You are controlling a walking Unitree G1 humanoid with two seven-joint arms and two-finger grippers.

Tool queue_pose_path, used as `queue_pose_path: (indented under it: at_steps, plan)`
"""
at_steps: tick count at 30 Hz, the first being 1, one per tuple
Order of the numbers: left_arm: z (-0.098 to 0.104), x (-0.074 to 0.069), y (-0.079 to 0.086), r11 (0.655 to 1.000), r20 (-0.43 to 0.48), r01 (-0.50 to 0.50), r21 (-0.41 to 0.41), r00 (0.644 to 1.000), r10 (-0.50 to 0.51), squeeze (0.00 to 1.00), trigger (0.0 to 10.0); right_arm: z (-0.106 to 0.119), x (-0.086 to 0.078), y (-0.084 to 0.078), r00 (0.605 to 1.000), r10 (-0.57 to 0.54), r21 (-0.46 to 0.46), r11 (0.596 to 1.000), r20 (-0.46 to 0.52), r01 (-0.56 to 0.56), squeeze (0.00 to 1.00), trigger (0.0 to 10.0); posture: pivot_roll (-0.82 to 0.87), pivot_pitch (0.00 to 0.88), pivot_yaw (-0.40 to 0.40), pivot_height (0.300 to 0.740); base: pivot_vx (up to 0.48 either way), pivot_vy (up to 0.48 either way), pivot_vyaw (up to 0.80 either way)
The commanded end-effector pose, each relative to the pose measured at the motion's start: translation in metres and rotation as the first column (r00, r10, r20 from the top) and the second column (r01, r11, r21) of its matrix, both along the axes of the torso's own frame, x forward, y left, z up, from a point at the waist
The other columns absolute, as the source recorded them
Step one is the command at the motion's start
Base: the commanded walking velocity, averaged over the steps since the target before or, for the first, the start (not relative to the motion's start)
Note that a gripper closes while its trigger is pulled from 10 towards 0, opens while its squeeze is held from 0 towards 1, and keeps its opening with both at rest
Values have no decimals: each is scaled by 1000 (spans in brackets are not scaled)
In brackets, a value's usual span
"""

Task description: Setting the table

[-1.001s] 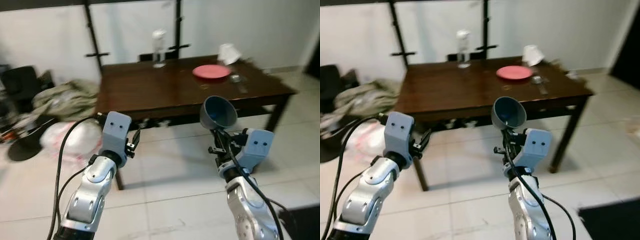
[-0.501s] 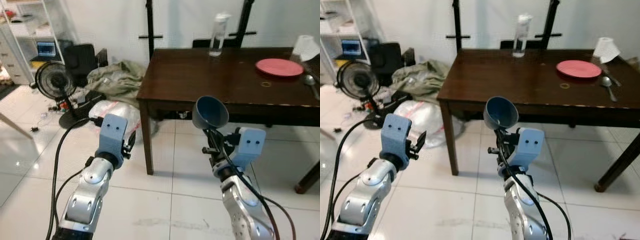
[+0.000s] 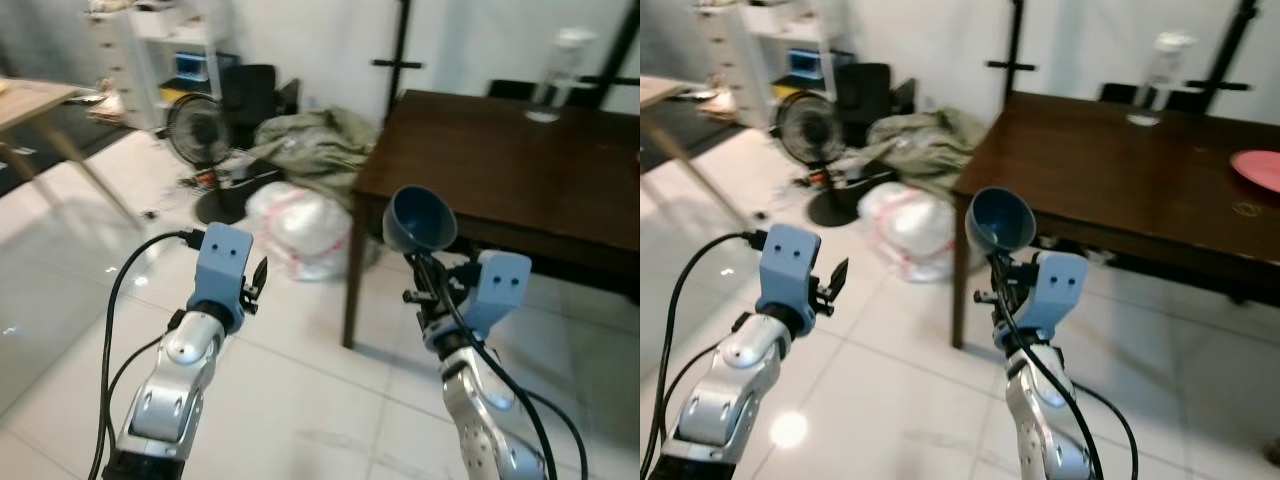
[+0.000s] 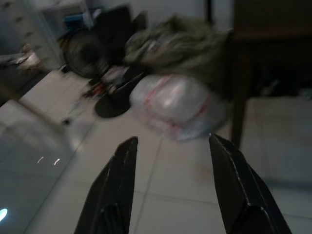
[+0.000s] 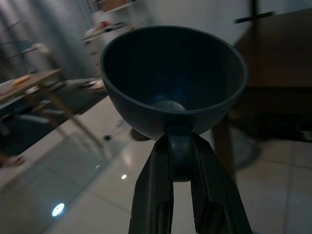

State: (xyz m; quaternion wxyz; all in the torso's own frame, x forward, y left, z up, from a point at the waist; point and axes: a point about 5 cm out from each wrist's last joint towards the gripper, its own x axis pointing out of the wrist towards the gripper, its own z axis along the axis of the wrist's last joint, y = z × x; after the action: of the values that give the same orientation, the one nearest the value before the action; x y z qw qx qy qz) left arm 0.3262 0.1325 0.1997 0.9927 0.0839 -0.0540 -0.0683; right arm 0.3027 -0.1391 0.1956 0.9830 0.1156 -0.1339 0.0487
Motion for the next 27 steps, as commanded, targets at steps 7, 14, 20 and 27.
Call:
queue_pose_path:
  at_steps: [7, 14, 20, 27]
  plan:
    - [-6, 4, 2, 999, -41, -41, 3, 998, 41, 0, 10000, 0, -2, -2, 1000, -7, 13, 1000, 2, 7, 0, 10000, 62, 45, 102, 740, 0, 0, 781]
    - [-4, 5, 1, 999, -26, -51, -6, 998, 51, 0, 10000, 0, -2, -3, 1000, -7, 12, 1000, 3, 7, 0, 10000, 61, 46, 103, 740, 0, 0, 781]
    - [-5, 8, 5, 996, -38, -81, -19, 996, 81, 0, 10000, 0, -2, -4, 1000, -8, 12, 1000, 3, 8, 0, 10000, 59, 48, 105, 740, 0, 0, 781]
    - [-8, 12, 16, 984, -62, -173, -34, 983, 171, 0, 10000, 0, -1, -4, 1000, -11, 11, 1000, 5, 11, 0, 10000, 55, 50, 102, 740, 0, 0, 781]
